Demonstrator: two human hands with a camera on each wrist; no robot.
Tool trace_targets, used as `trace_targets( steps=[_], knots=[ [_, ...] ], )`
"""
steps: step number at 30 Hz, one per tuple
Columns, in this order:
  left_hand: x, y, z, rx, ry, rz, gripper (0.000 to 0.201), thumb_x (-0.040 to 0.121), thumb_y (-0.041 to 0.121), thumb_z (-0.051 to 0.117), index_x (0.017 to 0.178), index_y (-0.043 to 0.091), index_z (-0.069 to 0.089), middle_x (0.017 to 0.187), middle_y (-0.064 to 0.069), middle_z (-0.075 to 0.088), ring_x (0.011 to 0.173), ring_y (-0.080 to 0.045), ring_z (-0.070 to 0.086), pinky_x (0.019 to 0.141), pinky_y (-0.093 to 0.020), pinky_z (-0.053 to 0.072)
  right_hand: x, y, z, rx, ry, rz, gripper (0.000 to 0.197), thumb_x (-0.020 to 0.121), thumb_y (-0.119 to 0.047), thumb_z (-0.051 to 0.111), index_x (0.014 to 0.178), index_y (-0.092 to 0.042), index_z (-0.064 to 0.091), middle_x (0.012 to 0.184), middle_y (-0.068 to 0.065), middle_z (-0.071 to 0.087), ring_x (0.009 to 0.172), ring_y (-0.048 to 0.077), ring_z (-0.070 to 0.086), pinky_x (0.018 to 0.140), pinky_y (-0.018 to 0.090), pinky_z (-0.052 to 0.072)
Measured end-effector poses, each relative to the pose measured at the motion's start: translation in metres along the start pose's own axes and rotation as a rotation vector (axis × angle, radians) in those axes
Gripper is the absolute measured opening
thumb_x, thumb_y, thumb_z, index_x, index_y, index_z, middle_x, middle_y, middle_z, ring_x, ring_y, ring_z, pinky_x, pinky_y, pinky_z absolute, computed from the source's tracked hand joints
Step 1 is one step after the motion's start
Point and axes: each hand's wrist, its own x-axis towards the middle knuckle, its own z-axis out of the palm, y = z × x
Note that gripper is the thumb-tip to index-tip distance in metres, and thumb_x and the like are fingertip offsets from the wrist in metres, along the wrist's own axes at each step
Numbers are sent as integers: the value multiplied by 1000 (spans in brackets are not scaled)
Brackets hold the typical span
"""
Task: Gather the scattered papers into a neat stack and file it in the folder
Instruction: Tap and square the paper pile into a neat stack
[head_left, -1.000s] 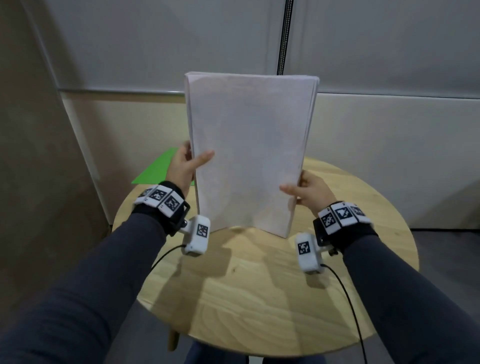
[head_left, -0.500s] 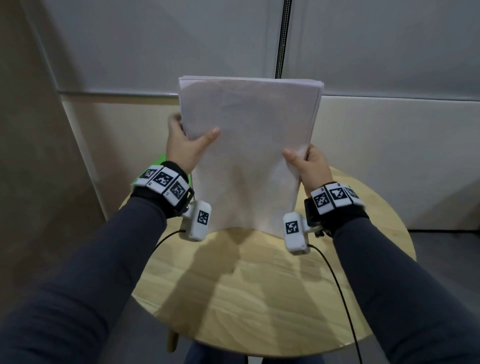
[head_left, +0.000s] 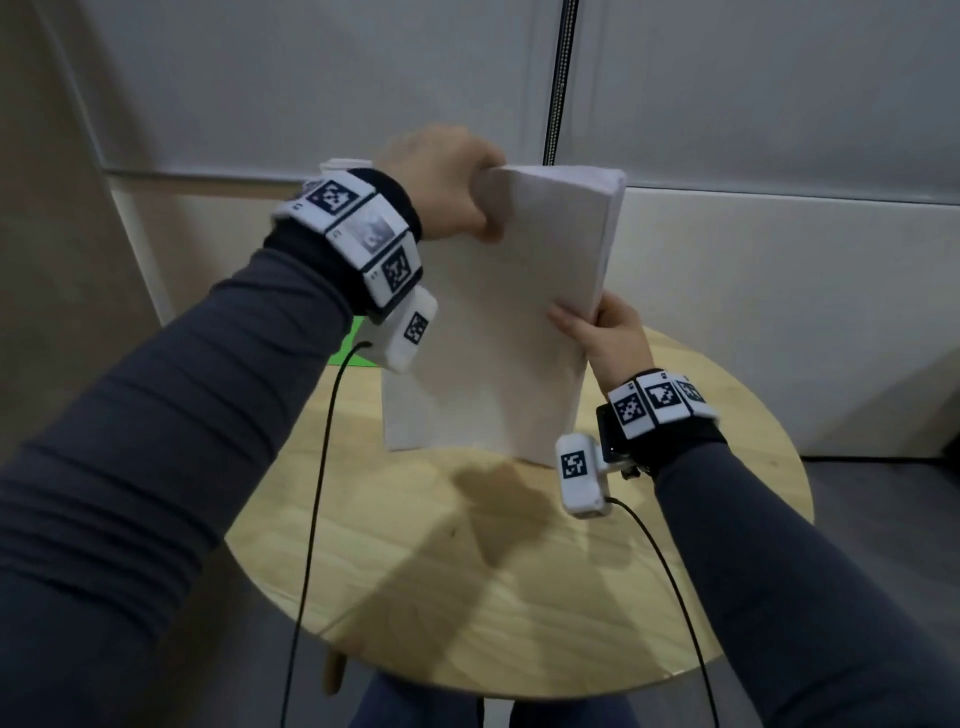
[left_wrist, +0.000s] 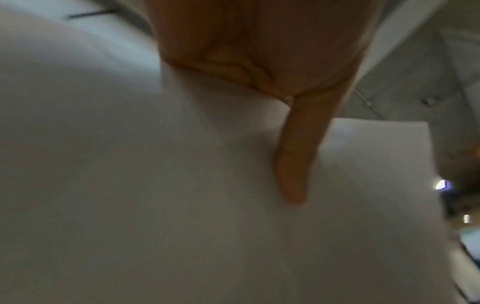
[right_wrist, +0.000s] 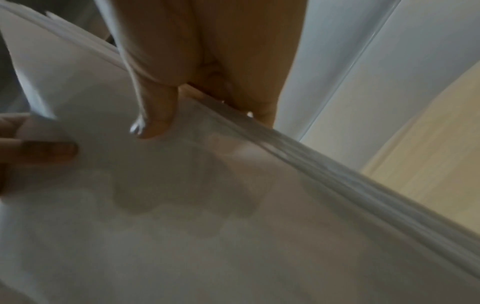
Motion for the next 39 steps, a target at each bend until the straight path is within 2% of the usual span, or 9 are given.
trace_targets(
  steps=[7,9,11,15,19,26,32,35,39],
  knots=[
    [-15,-50,3,-531,282,-160,40,55,46,76,91,29,70,77,9,68,79,-17,65,73,-30,48,-20,57,-19,-168,431,303,114,66,-36,83,150,-21,7,152,14,24,138,29,31,114,44,28],
    [-21,-64,4,-872,338,-112,29,50,37,79,75,28,69,67,20,70,68,0,63,70,-25,51,-19,64,-22,20,344,412,110,71,-35,79,150,-24,4,149,9,34,134,27,38,112,47,29],
    [-26,-77,12,-1128,398,-135,30,49,22,82,76,25,69,69,21,73,67,3,66,70,-23,55,-15,60,-24,253,201,409,91,67,-32,78,142,-19,29,128,0,57,117,20,55,101,47,42],
    [-42,-95,42,-1315,491,-326,24,64,3,78,76,18,63,62,13,72,61,0,65,71,-21,54,6,38,-43,347,107,187,51,51,-26,84,95,-15,61,70,-9,74,65,6,69,62,23,57],
    [-62,-114,81,-1369,480,-513,19,68,9,76,82,17,67,67,12,73,67,-3,66,75,-24,54,16,33,-57,169,8,151,88,20,-46,93,97,-14,64,79,-9,76,76,8,71,66,24,57],
    [-88,-118,120,-1411,438,-703,21,77,6,72,92,17,62,84,2,68,66,-2,68,68,-22,55,9,36,-53,129,-184,238,85,21,-41,94,95,-12,65,82,-4,76,78,13,72,68,24,57],
    [-94,-110,133,-1326,331,-589,24,77,8,71,97,18,62,75,11,74,66,2,68,69,-22,57,9,28,-38,-178,-105,243,39,77,3,70,114,0,57,104,11,63,105,32,61,94,43,51],
    [-98,-106,140,-1378,179,-487,39,70,5,66,108,13,57,78,14,75,73,1,70,69,-17,56,13,28,-36,-233,-52,204,39,81,6,64,118,5,56,103,10,60,95,25,59,80,34,51],
    [-103,-107,146,-1387,241,-559,45,76,-13,64,115,5,50,67,16,74,66,3,69,64,-12,55,12,31,-39,-222,-6,178,34,79,4,67,112,2,61,93,9,65,87,26,62,88,42,51]
  ],
)
